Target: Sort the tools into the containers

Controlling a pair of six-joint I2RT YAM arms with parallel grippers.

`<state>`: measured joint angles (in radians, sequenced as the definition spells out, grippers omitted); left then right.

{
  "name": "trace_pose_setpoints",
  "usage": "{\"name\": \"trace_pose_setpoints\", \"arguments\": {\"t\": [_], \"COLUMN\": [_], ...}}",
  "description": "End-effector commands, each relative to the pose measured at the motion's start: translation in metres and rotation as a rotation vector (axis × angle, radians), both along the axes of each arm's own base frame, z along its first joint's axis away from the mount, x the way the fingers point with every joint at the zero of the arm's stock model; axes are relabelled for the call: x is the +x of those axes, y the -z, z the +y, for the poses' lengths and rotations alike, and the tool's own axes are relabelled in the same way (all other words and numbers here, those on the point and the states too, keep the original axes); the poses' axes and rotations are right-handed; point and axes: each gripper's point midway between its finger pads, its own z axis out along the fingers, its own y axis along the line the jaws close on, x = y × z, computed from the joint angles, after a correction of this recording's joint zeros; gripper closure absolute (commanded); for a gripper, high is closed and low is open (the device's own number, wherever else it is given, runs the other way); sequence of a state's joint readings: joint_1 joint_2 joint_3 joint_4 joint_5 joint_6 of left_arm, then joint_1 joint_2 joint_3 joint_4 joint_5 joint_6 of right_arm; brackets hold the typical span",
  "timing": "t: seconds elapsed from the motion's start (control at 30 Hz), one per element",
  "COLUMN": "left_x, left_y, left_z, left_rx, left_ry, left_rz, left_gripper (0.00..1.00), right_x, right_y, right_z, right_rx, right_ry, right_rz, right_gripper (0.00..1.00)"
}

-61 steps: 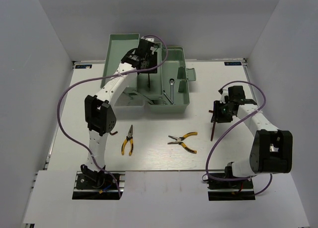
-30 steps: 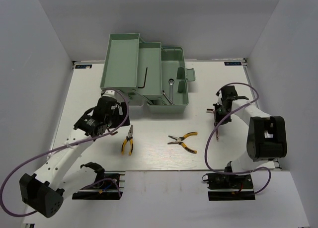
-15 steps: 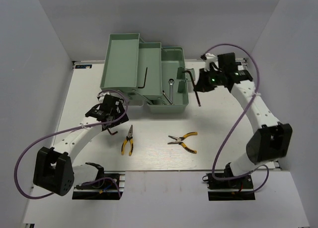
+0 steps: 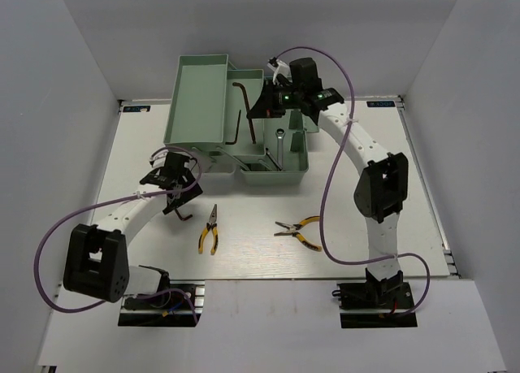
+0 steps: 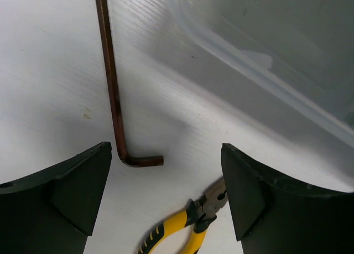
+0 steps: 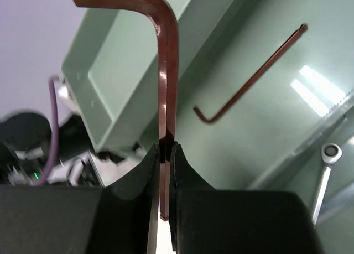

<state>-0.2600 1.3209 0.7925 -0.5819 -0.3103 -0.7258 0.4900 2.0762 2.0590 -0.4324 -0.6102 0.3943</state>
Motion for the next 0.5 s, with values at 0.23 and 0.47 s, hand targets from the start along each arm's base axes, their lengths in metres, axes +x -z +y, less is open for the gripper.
{"name": "trace_pose_setpoints", "arguments": {"t": [0.23,0.47], "left_x": [0.005,0.002], "left_y": [0.028,0.045], "left_z": [0.012,0.024], "left_rx": [-0.045,-0.024], "left_ry": [-0.094,-0.130], "left_rz": [0.007,0.055], "left_gripper": [0.26,0.40], "right_x": [0.044,0.028], "right_y": [0.010,0.000], "right_z": [0.015,0.004], "right_rx": [0.036,0.030], "right_ry": [0.210,0.164], "right_rz": [0.020,0.012], "right_gripper": [0.76,0.54]}}
